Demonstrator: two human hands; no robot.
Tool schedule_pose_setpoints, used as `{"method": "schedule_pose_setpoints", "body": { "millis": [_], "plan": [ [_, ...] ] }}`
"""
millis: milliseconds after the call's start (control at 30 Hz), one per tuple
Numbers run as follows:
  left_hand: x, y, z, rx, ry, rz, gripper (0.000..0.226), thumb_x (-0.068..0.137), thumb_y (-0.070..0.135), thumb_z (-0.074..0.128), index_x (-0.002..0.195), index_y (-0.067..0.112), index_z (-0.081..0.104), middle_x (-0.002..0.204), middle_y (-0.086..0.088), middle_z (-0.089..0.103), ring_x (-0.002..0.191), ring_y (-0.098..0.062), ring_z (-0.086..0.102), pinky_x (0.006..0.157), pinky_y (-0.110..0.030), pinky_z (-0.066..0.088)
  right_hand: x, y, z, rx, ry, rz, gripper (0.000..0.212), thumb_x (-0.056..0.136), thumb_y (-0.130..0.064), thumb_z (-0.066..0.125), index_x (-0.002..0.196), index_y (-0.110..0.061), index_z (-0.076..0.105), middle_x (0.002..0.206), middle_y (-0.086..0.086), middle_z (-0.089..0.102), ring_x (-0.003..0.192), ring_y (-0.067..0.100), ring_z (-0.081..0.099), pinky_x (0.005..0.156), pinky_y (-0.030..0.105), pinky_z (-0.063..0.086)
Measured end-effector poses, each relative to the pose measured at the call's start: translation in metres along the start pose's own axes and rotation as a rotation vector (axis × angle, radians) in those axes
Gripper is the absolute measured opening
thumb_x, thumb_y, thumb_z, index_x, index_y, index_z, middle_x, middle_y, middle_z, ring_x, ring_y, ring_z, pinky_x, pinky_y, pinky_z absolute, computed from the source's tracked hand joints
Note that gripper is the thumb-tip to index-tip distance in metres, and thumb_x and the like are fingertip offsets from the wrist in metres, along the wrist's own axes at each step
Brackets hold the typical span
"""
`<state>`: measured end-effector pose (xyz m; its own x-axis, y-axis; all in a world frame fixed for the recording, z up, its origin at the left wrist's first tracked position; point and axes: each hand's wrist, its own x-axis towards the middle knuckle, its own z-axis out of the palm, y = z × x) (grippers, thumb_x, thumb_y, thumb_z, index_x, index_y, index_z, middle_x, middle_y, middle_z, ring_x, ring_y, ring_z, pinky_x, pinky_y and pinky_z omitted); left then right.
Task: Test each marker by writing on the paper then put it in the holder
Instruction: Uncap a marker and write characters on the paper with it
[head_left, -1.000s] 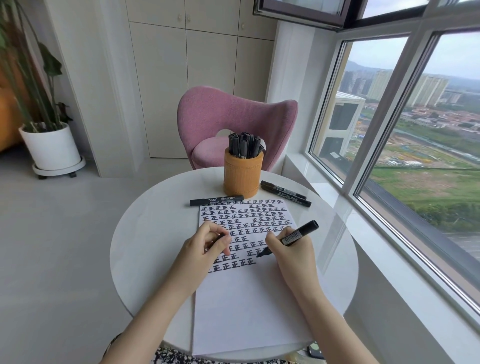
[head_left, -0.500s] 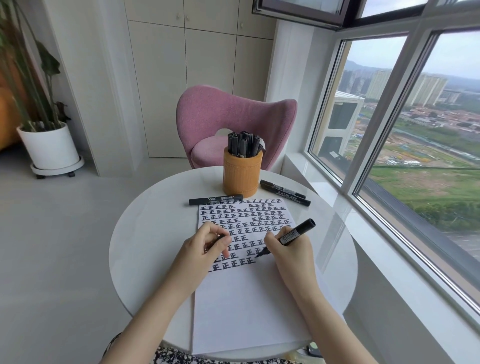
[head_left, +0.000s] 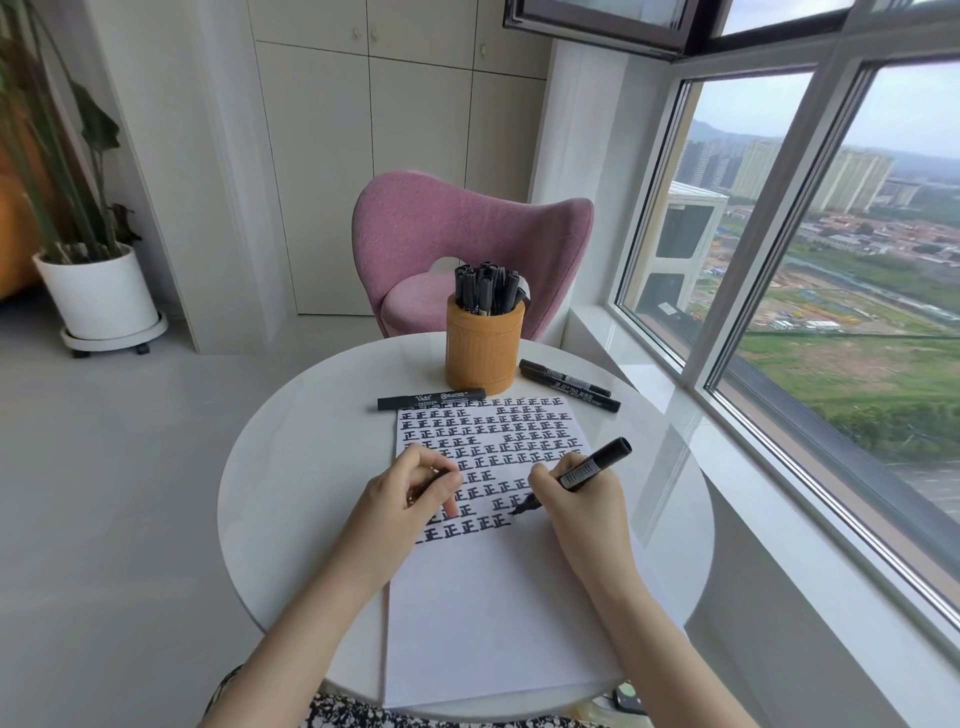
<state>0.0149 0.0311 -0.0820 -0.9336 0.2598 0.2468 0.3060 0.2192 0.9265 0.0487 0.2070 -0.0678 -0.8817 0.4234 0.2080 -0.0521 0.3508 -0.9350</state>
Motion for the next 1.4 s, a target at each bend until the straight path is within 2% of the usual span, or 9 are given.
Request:
{"method": "schedule_pose_setpoints", "body": {
  "millis": [67,267,433,633,900,1133,1233,1400],
  "plan": [
    [0.0,0.0003,0.0,-0.004,0.001,-0.001,0.006,0.092,0.02,0.057,0.091,0.014,0.055,0.066,0.004,0.067,0.048,-0.007,0.042,0.051,-0.021,0.036,-0.0002,-0.0004,0.0002,-0.003,-0.002,0.002,0.031,0.08,-0.007,0.058,0.062,0.004,0.036,0.058,0.004,0.031,0.053,0.01,0.022,0.045,0.021,0.02],
    [-0.0011,0.0009,-0.0009,-0.002,-0.003,-0.004,0.008,0.092,0.022,0.057,0.091,0.014,0.056,0.069,0.002,0.068,0.051,-0.013,0.039,0.051,-0.023,0.036,-0.0002,-0.0013,-0.0004,-0.01,-0.011,0.001,0.03,0.077,-0.005,0.058,0.061,-0.009,0.033,0.052,-0.005,0.025,0.052,0.011,0.021,0.045,0.022,0.018],
    [-0.0017,0.0014,-0.0008,0.002,-0.004,0.004,0.008,0.092,0.021,0.057,0.09,0.014,0.055,0.067,0.003,0.067,0.047,-0.01,0.037,0.049,-0.018,0.034,-0.0007,-0.001,-0.0007,0.003,-0.022,-0.002,0.027,0.076,-0.004,0.058,0.061,-0.006,0.036,0.057,0.003,0.027,0.055,0.013,0.022,0.048,0.024,0.017],
    [-0.002,0.0028,-0.0001,-0.002,0.001,0.0,0.008,0.092,0.02,0.057,0.091,0.012,0.056,0.066,0.003,0.067,0.045,-0.006,0.038,0.047,-0.014,0.033,0.0006,-0.0008,-0.002,0.024,-0.002,0.009,0.027,0.077,-0.005,0.058,0.061,-0.007,0.037,0.054,-0.001,0.026,0.053,0.011,0.02,0.044,0.021,0.018],
    [-0.0019,0.0026,-0.0005,0.008,0.001,-0.01,0.008,0.091,0.022,0.057,0.091,0.013,0.056,0.065,0.005,0.067,0.045,-0.007,0.037,0.047,-0.015,0.033,-0.0013,-0.0011,-0.0011,0.011,0.0,0.001,0.032,0.077,-0.004,0.056,0.061,-0.013,0.03,0.052,-0.008,0.022,0.055,0.011,0.019,0.046,0.023,0.015],
    [-0.0018,0.002,-0.0007,0.014,-0.001,-0.008,0.009,0.091,0.023,0.057,0.091,0.014,0.056,0.066,0.005,0.067,0.046,-0.009,0.036,0.048,-0.018,0.033,-0.0009,-0.0014,-0.0009,0.02,0.002,0.003,0.028,0.077,-0.003,0.056,0.062,-0.009,0.033,0.053,-0.006,0.023,0.054,0.01,0.018,0.044,0.022,0.016],
    [-0.0018,0.0023,-0.0007,0.017,-0.002,-0.009,0.009,0.091,0.023,0.057,0.091,0.014,0.056,0.066,0.006,0.067,0.046,-0.008,0.038,0.048,-0.017,0.034,0.0002,-0.0015,-0.0011,0.029,0.001,0.015,0.026,0.078,-0.004,0.057,0.061,-0.004,0.036,0.057,0.003,0.029,0.054,0.011,0.021,0.044,0.021,0.017],
    [-0.0019,0.0033,-0.0005,0.012,-0.002,-0.01,0.009,0.091,0.022,0.057,0.09,0.014,0.056,0.066,0.003,0.067,0.045,-0.007,0.038,0.048,-0.015,0.034,-0.0005,-0.0005,-0.0005,0.01,-0.021,0.01,0.031,0.08,-0.008,0.059,0.062,0.005,0.036,0.059,0.006,0.031,0.055,0.011,0.024,0.047,0.024,0.018]
  ]
}}
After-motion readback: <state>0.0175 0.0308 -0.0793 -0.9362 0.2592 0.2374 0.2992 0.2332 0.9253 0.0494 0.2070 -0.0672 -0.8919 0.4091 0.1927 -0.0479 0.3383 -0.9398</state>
